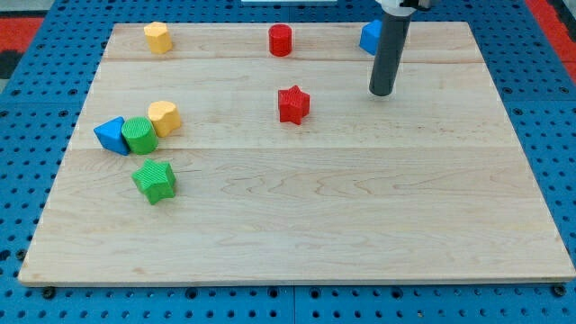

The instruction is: Move the blue cube diagonally to the red star

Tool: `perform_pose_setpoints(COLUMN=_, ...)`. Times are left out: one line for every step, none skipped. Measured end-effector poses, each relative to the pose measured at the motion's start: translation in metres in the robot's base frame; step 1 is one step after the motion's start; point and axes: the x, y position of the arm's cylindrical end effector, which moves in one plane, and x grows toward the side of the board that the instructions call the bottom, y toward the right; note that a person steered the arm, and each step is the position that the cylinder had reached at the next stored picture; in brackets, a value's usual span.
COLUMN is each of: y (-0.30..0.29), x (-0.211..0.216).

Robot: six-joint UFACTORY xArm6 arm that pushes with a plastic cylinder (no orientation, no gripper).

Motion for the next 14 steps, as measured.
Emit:
perform_pose_setpoints(y=0.004, x=0.000)
perform_pose_setpoints(y=0.014, x=-0.004)
perform_pose_setpoints(y=0.014, x=-0.005)
perform_pose_setpoints(y=0.027, x=-0.023)
perform_pose_setpoints(y=0.038, x=-0.090)
perform_pose_setpoints(y=0.054, x=-0.101)
perform_pose_setpoints(y=0.054, x=-0.151)
perform_pose_setpoints(y=0.051, x=-0.151)
perform_pose_setpoints(y=0.038, x=-0.129)
perform_pose_setpoints(y=0.030, x=-0.071)
perform_pose_setpoints(y=0.023, x=-0.046)
perform_pose_setpoints(y=0.024, x=0.001)
perform_pose_setpoints(y=0.025, x=-0.034)
perform_pose_setpoints(y=0.027, x=-0.047)
